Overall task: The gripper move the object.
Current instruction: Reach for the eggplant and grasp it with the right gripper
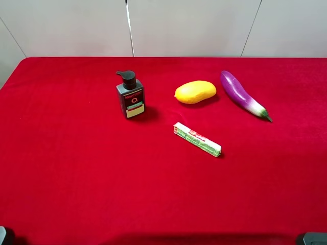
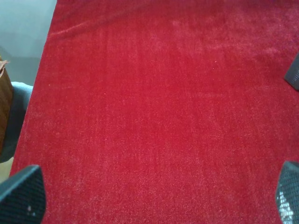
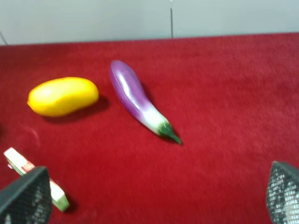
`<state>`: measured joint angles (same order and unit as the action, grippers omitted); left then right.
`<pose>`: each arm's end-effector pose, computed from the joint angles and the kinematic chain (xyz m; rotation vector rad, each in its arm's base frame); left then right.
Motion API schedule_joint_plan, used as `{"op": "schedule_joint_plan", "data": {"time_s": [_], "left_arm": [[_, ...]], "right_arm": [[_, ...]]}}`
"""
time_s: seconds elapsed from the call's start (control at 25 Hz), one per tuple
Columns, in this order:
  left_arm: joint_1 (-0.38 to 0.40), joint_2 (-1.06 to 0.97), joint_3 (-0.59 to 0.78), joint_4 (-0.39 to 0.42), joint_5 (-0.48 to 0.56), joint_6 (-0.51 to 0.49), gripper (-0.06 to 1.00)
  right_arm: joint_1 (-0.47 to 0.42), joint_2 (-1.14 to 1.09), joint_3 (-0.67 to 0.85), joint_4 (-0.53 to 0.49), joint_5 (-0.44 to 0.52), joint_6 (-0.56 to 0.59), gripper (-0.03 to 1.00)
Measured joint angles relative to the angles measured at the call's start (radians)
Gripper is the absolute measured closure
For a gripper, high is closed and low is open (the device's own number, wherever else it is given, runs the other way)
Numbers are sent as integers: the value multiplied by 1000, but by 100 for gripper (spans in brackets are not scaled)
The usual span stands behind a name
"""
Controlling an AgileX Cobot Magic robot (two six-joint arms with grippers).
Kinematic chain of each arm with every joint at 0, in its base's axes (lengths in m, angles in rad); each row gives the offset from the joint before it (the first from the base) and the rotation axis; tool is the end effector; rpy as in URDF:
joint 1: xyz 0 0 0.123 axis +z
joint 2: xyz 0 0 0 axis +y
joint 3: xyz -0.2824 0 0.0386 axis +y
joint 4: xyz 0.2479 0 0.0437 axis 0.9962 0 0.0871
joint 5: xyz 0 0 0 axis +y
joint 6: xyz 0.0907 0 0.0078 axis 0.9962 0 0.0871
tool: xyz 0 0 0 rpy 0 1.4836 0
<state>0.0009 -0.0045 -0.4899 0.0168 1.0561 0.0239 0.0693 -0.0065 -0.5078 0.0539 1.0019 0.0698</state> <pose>-0.0042 0.0013 0.2747 0.0228 2.0452 0.0356 -0.0049 0.0038 0.2842 -0.0005 1.9733 0.1545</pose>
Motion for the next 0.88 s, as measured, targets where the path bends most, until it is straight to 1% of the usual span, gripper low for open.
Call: {"op": "schedule_joint_plan", "data": {"time_s": [0.08, 0.2, 0.44, 0.64, 0.88], "left_arm": [[0, 0, 0, 0, 0, 0, -4], [0, 0, 0, 0, 0, 0, -4], [0, 0, 0, 0, 0, -1, -4], [0, 0, 0, 0, 0, -1, -4], [0, 0, 0, 0, 0, -1, -4]], "right_arm": [[0, 12, -23, 9, -35, 1, 27], [0, 87, -70, 11, -77, 1, 27], [0, 330, -181, 11, -115, -8, 27], [0, 531, -261, 12, -119, -60, 27], [0, 795, -357, 17, -119, -167, 27]]}}
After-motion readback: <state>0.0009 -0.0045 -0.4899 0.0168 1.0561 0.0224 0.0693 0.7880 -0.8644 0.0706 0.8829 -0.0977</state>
